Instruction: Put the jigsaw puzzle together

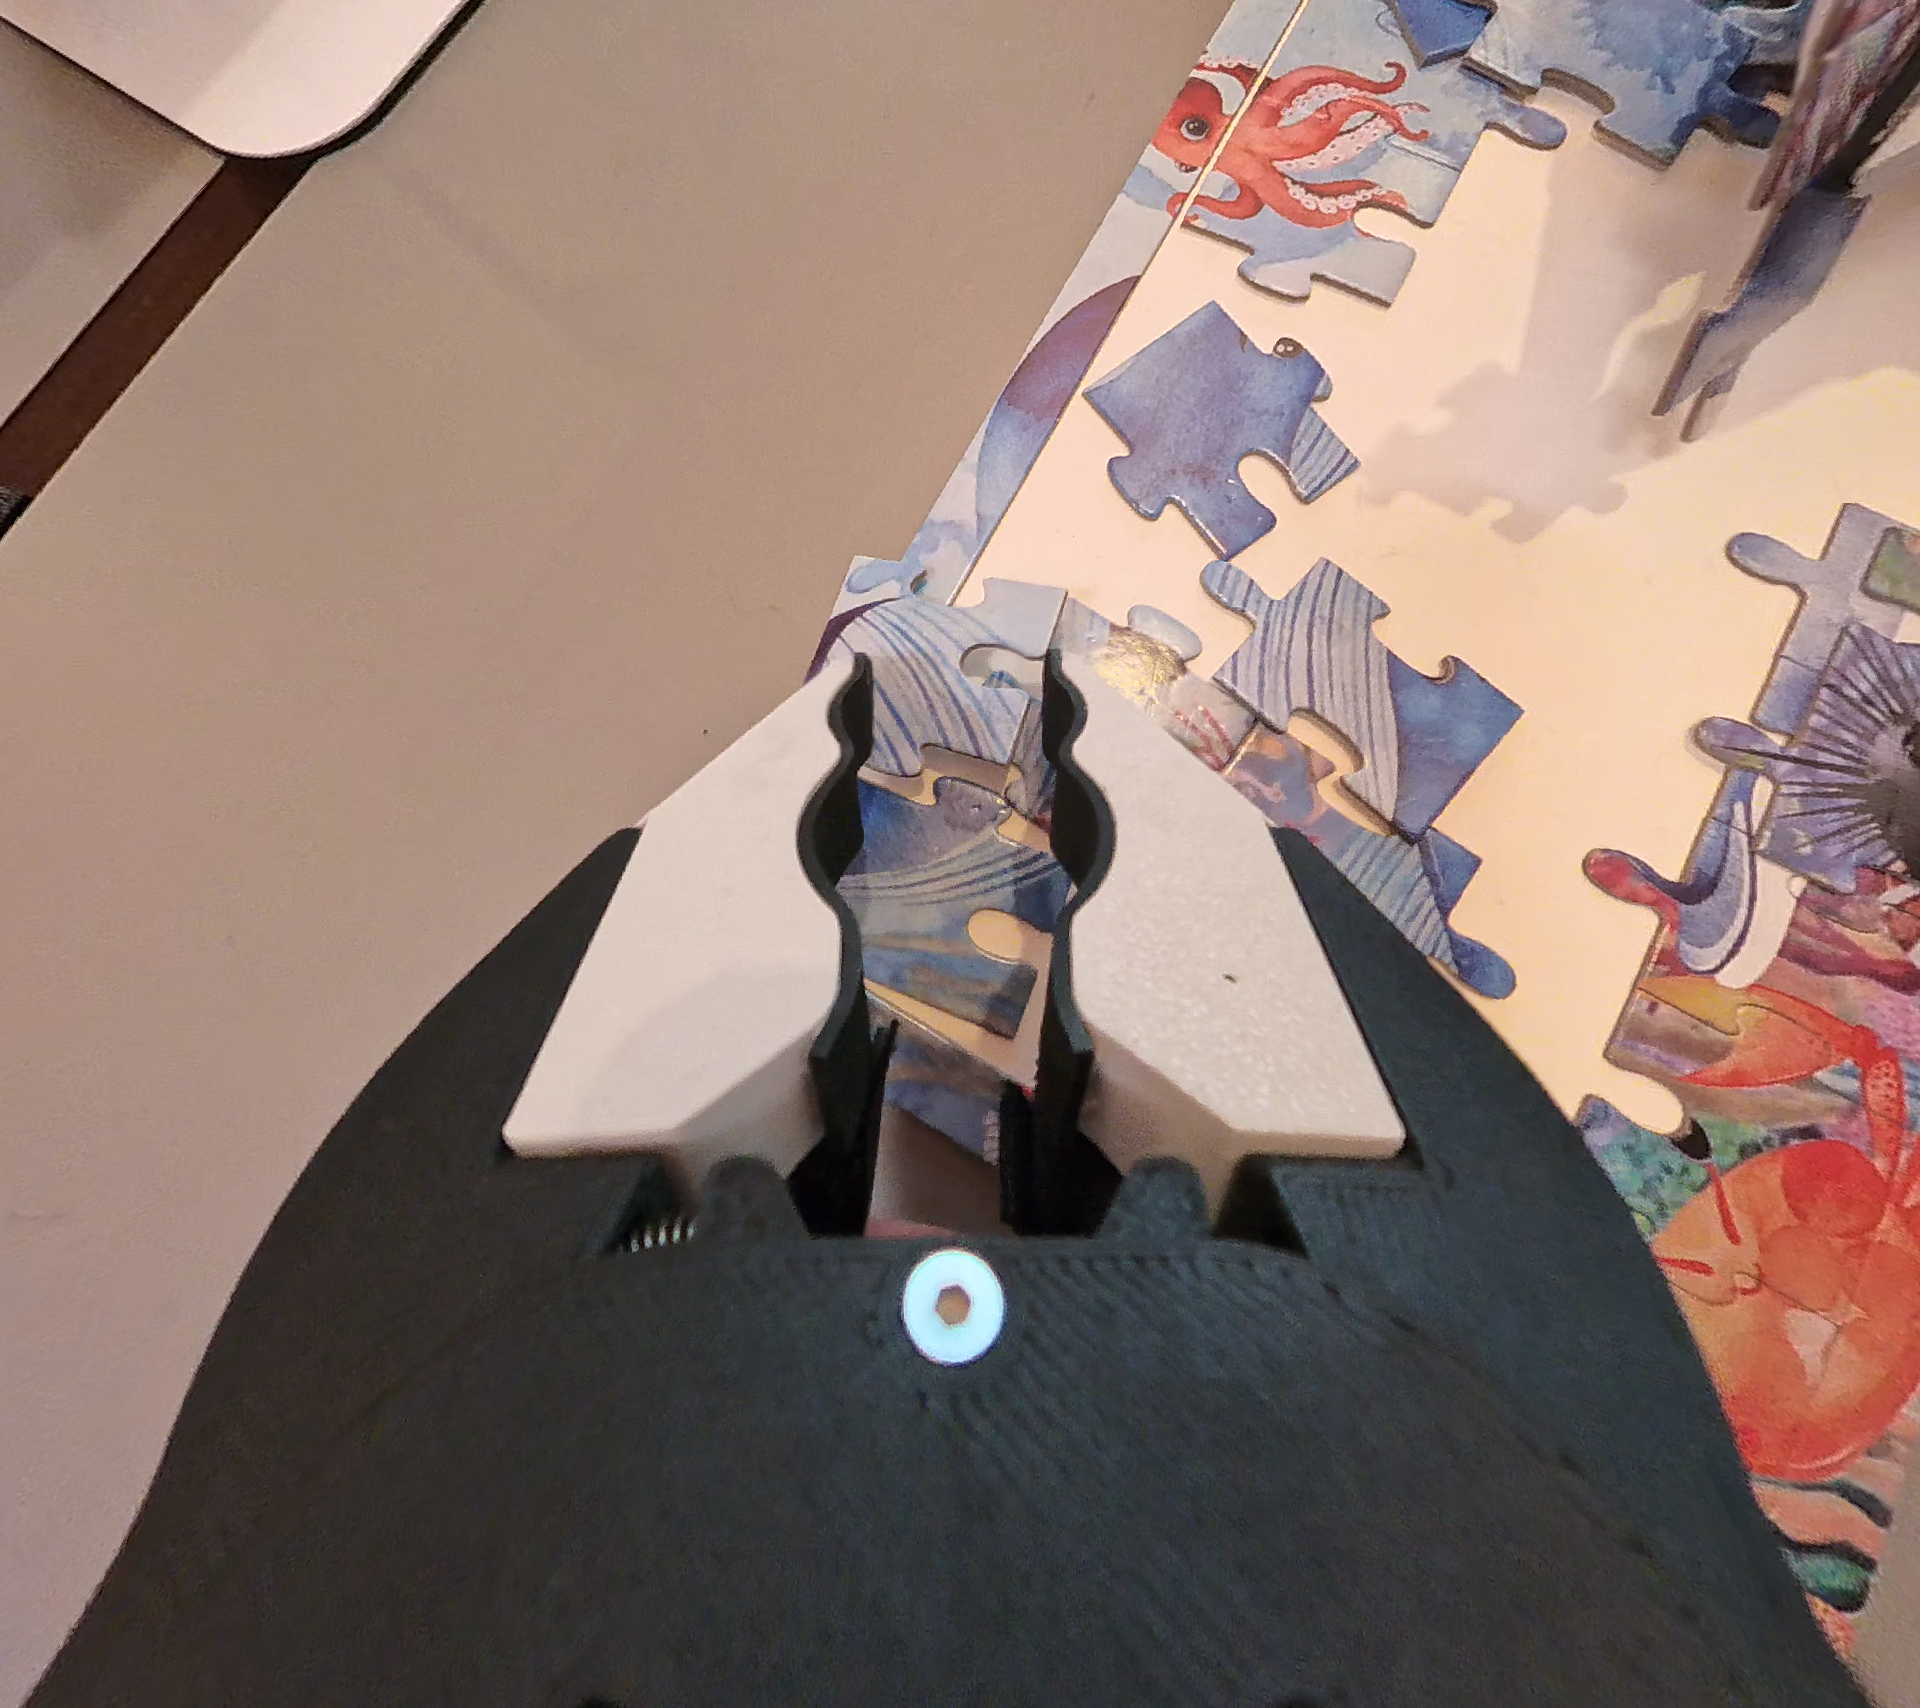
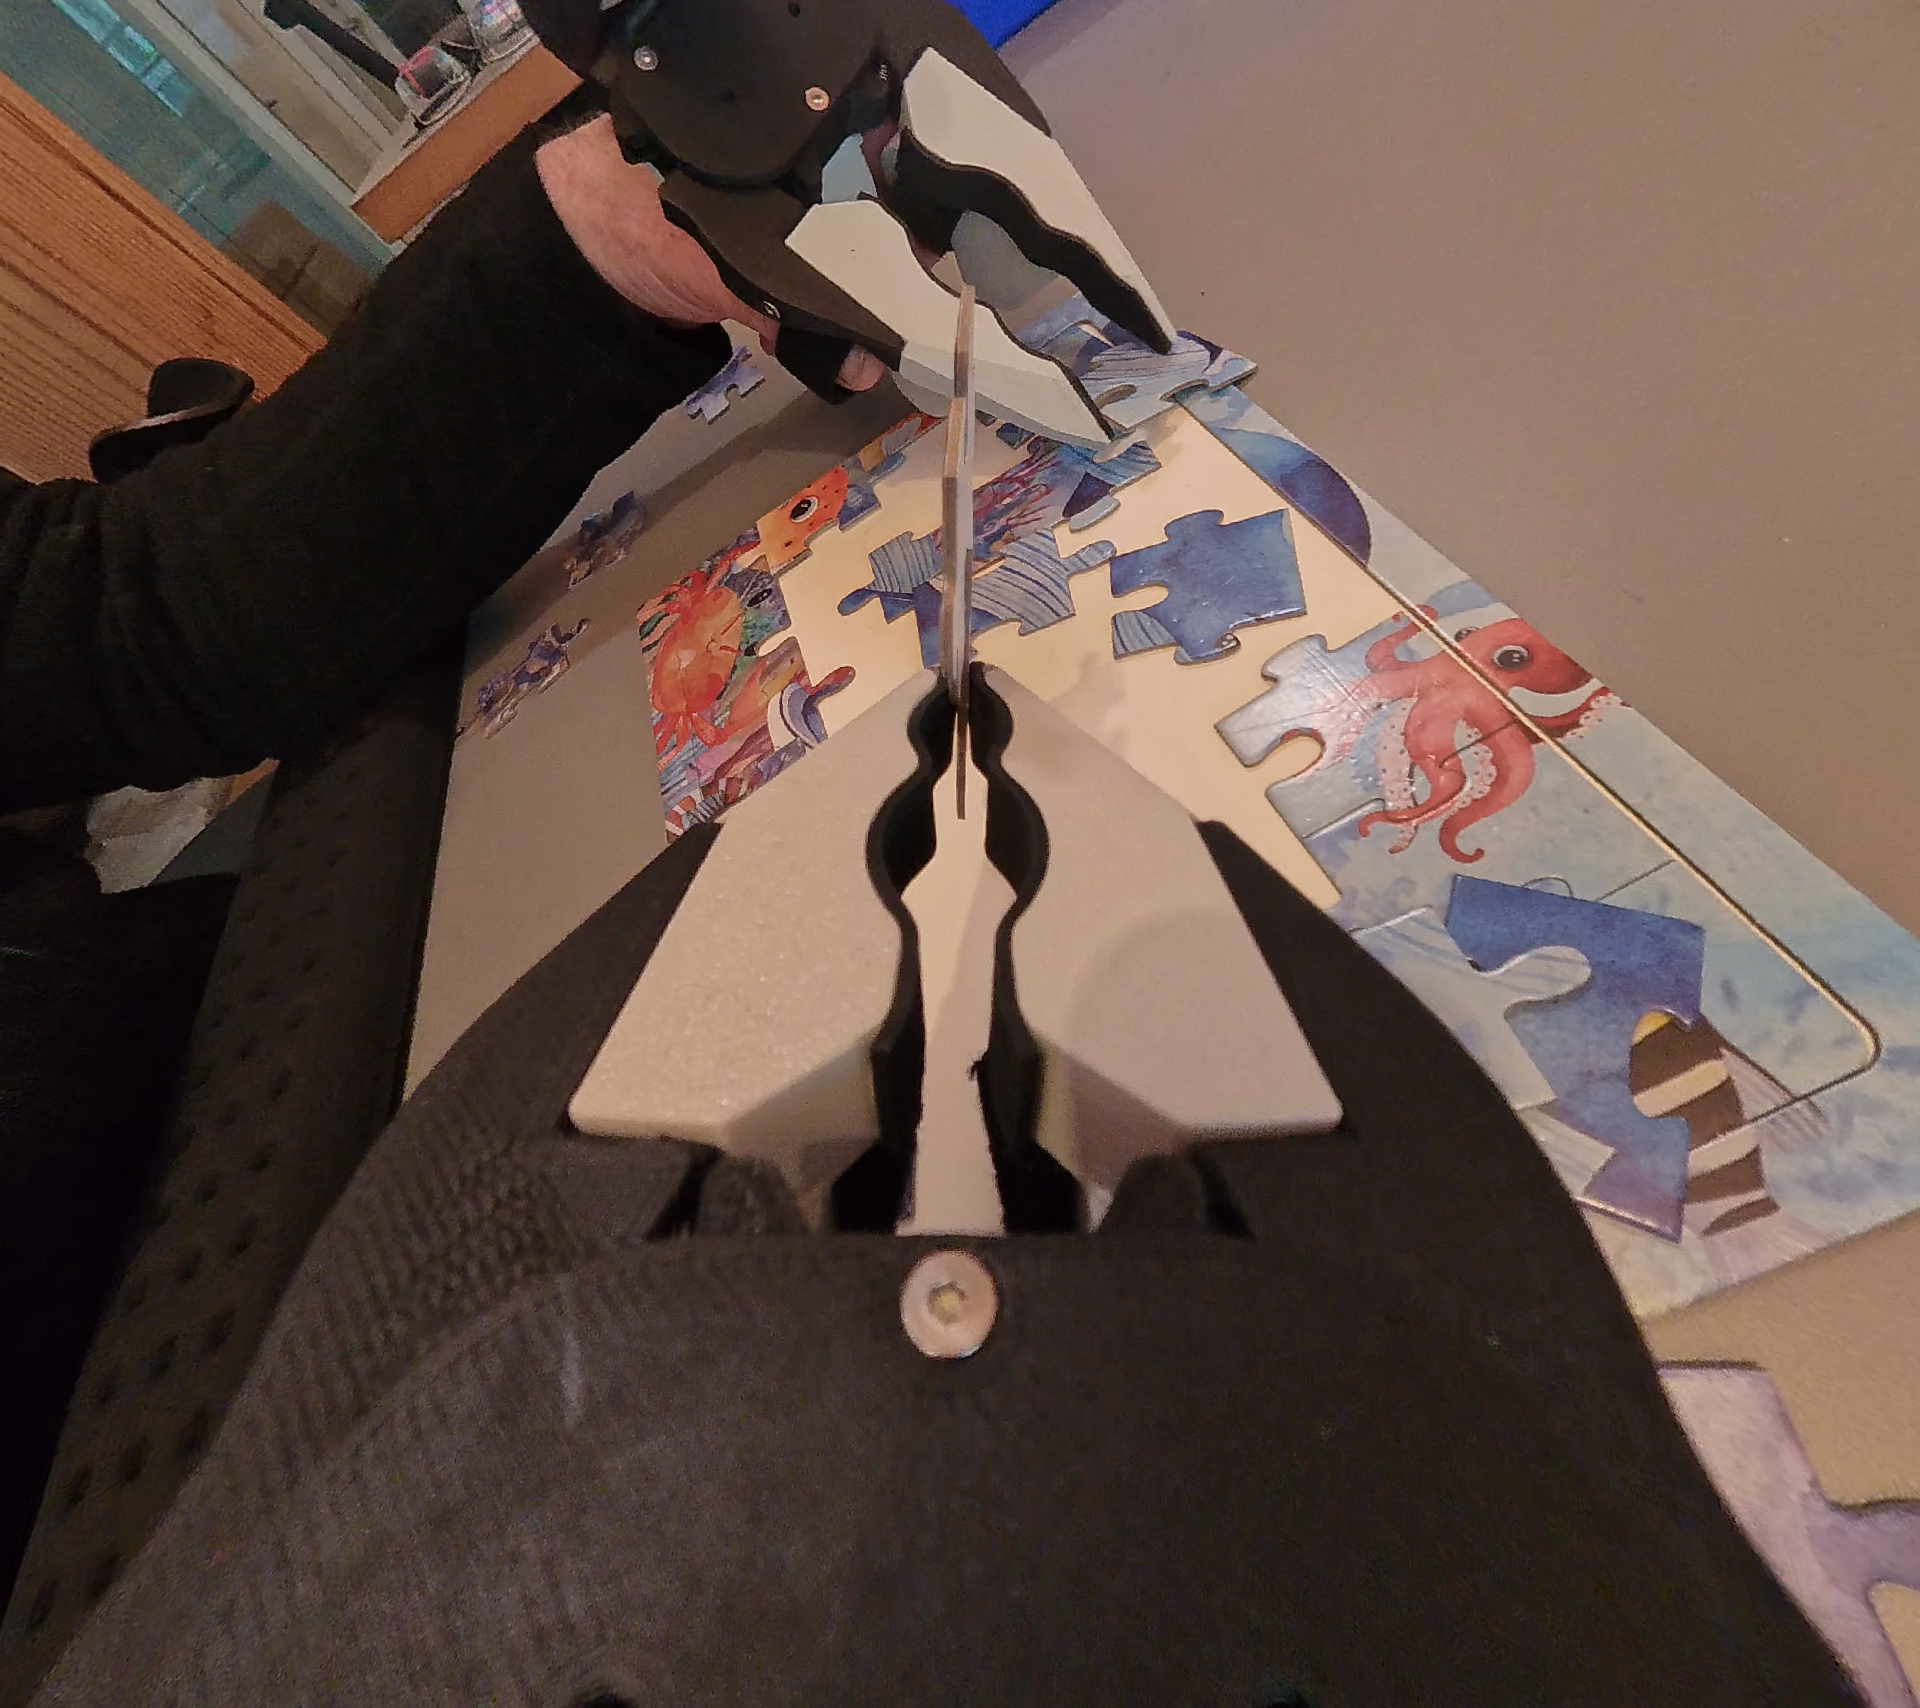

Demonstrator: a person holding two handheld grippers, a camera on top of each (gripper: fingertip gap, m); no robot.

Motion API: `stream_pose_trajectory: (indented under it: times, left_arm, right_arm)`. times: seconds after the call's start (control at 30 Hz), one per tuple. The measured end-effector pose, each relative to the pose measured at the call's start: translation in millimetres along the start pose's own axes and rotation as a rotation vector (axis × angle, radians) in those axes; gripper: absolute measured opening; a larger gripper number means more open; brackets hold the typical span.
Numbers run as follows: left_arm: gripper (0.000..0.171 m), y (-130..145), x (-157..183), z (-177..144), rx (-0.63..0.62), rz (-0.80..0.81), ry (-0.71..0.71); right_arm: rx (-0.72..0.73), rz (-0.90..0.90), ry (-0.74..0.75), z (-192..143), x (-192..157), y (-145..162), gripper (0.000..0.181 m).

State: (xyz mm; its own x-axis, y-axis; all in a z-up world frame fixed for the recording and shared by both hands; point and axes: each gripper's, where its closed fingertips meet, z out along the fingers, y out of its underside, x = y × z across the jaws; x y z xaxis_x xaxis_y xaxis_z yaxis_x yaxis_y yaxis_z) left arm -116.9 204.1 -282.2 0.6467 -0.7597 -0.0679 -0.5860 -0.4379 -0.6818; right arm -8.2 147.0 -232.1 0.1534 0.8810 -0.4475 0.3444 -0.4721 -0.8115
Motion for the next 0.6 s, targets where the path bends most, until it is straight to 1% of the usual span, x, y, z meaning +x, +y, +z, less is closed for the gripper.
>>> stream_pose_trajectory:
  times: [0.23,0.37,0.4,0.43,0.47,0.6]
  left_arm:
    - [0.017,-4,-2,-5,0.021,0.036,-0.024]
    - [0.012,-9,-3,-8,0.042,0.053,-0.043]
    - [0.010,-11,-3,-9,0.049,0.056,-0.047]
    - [0.002,-13,-4,-10,0.060,0.058,-0.052]
    - [0.002,-14,-4,-11,0.064,0.055,-0.054]
    - [0.002,-14,-6,-12,0.067,0.066,-0.069]
  right_arm:
    - [-0.107,0.101,0.001,8,5,18,0.000]
    - [-0.116,0.137,0.029,9,11,18,0.001]
    - [-0.119,0.144,0.048,8,14,19,0.005]
    - [-0.116,0.147,0.063,8,17,18,0.014]
    - [-0.113,0.143,0.070,7,17,17,0.020]
    - [-0.122,0.090,0.153,2,25,15,0.031]
